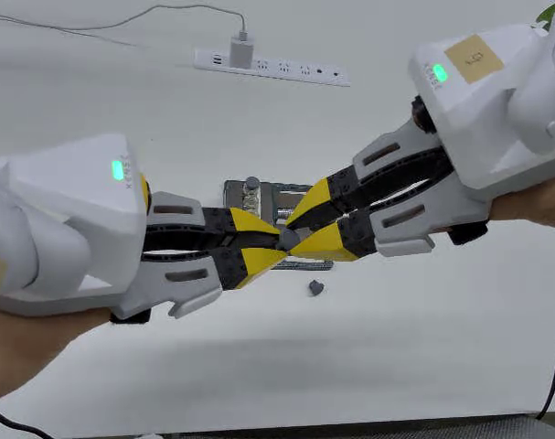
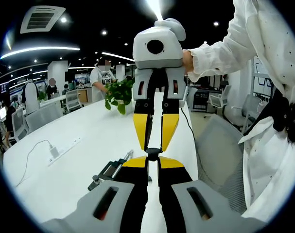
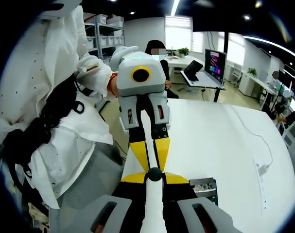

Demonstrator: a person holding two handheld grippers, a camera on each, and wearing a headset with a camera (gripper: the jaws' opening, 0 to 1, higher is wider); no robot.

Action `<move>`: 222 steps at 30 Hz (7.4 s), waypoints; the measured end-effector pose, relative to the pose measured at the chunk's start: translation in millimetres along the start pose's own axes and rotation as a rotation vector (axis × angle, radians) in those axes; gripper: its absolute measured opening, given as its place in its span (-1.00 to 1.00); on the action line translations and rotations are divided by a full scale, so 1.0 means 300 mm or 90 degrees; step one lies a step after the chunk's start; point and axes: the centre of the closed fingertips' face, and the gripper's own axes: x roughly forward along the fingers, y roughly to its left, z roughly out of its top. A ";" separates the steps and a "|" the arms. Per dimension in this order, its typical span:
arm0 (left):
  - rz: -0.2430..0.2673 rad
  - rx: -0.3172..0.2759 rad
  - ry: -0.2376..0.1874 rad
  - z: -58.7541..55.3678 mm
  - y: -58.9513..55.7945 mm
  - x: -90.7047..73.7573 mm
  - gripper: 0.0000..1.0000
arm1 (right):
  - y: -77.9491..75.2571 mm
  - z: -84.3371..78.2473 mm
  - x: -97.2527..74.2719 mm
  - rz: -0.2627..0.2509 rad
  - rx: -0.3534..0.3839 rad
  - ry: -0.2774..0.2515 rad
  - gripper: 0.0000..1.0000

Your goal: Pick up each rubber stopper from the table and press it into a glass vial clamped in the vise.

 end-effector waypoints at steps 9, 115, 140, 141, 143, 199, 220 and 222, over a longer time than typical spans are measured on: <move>-0.001 0.001 0.005 -0.003 0.003 0.003 -0.95 | -0.005 -0.006 -0.001 -0.001 -0.005 0.001 -0.83; 0.147 -0.116 -0.023 -0.288 0.190 -0.203 0.72 | -0.473 -0.332 0.307 -0.093 0.124 0.216 -0.88; 0.144 -0.120 -0.025 -0.292 0.179 -0.204 0.69 | -0.453 -0.328 0.319 -0.090 0.118 0.221 -0.88; 0.143 -0.119 -0.025 -0.291 0.179 -0.204 0.69 | -0.453 -0.328 0.319 -0.090 0.118 0.222 -0.88; 0.142 -0.121 -0.027 -0.289 0.179 -0.202 0.68 | -0.459 -0.333 0.320 -0.088 0.117 0.223 -0.88; 0.145 -0.125 -0.036 -0.279 0.187 -0.198 0.64 | -0.478 -0.353 0.325 -0.087 0.044 0.258 -0.78; 0.140 -0.127 -0.040 -0.274 0.178 -0.193 0.63 | -0.477 -0.342 0.316 -0.084 0.032 0.256 -0.92; 0.141 -0.129 -0.040 -0.276 0.179 -0.194 0.62 | -0.471 -0.337 0.315 -0.081 0.033 0.255 -0.93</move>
